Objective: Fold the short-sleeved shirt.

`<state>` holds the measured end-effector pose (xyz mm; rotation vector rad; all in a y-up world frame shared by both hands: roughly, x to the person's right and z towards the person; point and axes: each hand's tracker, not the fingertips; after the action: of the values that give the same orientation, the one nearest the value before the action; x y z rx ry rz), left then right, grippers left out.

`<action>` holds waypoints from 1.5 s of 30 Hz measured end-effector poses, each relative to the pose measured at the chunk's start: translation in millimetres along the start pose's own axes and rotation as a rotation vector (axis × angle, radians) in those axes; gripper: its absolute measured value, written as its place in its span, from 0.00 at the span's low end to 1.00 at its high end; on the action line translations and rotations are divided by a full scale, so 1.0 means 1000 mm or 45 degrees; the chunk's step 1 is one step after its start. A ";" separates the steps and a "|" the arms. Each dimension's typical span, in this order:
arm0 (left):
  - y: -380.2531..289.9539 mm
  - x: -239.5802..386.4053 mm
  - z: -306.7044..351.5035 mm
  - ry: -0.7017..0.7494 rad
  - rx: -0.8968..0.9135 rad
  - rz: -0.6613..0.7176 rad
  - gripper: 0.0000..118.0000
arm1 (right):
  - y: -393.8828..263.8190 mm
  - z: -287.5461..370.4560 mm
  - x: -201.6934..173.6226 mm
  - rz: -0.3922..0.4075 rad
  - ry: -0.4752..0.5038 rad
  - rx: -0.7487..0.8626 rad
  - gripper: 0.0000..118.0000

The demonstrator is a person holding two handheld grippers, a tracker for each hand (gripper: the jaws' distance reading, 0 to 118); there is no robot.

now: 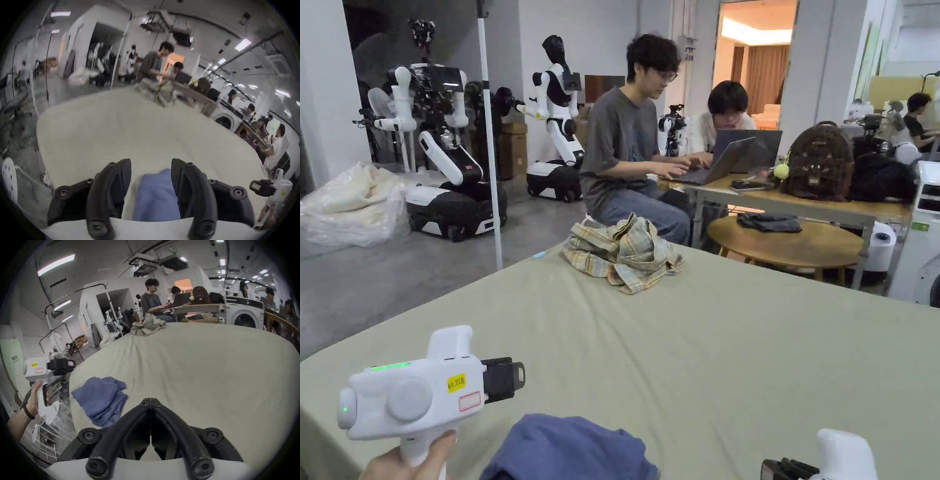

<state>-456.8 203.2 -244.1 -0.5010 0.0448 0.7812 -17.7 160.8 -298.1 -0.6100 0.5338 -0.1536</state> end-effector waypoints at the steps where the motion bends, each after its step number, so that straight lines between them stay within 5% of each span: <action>1: -0.006 0.017 0.006 -0.035 0.040 -0.041 0.42 | 0.001 0.010 0.007 -0.020 -0.007 0.027 0.00; 11: -0.120 0.198 0.014 -0.331 0.215 -0.475 0.42 | 0.007 0.157 0.081 0.062 -0.395 0.315 0.00; 12: -0.130 0.217 0.015 -0.167 0.238 -1.108 0.40 | 0.005 0.172 0.090 0.059 -0.438 0.342 0.00; 16: -0.176 0.258 0.008 -0.312 0.201 -1.093 0.34 | -0.002 0.222 0.116 0.046 -0.592 0.424 0.00; 21: -0.207 0.279 0.011 -0.404 0.208 -1.034 0.00 | -0.014 0.267 0.136 0.049 -0.726 0.527 0.00; 45: -0.209 0.279 0.028 -0.367 0.322 -1.132 0.00 | -0.021 0.269 0.130 0.068 -0.748 0.611 0.00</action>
<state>-118.5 275.6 -193.7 -0.1252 -0.3260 -0.0362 233.3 241.1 -156.6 -0.1511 -0.0630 -0.0428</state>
